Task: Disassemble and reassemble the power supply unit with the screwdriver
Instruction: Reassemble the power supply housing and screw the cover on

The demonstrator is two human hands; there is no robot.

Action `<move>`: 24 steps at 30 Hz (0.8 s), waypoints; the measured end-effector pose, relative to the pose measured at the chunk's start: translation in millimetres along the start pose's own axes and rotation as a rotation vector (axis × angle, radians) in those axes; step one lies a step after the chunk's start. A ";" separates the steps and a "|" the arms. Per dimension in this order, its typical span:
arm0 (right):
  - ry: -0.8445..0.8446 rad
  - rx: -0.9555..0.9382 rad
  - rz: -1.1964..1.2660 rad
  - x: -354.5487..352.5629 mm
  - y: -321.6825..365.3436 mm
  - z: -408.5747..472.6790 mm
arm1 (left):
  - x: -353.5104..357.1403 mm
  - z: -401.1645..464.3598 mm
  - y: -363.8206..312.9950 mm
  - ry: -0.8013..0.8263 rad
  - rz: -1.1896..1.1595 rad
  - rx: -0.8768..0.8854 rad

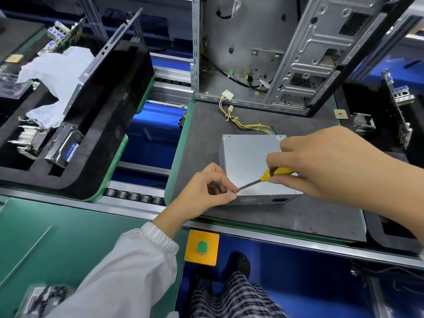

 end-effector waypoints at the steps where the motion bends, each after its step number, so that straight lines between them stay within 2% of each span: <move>1: -0.001 0.000 -0.003 -1.9 -0.2 1.7 | 0.1 0.2 0.2 0.002 0.004 0.001; 24: 0.164 -0.110 -0.162 -14.7 22.7 25.4 | 1.3 1.2 -4.2 0.019 0.026 0.023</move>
Point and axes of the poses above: each hand's wrist, its own z-axis towards the middle knuckle, its own x-axis out of the palm, y = z × x, the point moved 10 cm from there along z, towards the middle knuckle, and after that the axes turned 15 degrees about -y, right-handed, at the moved point
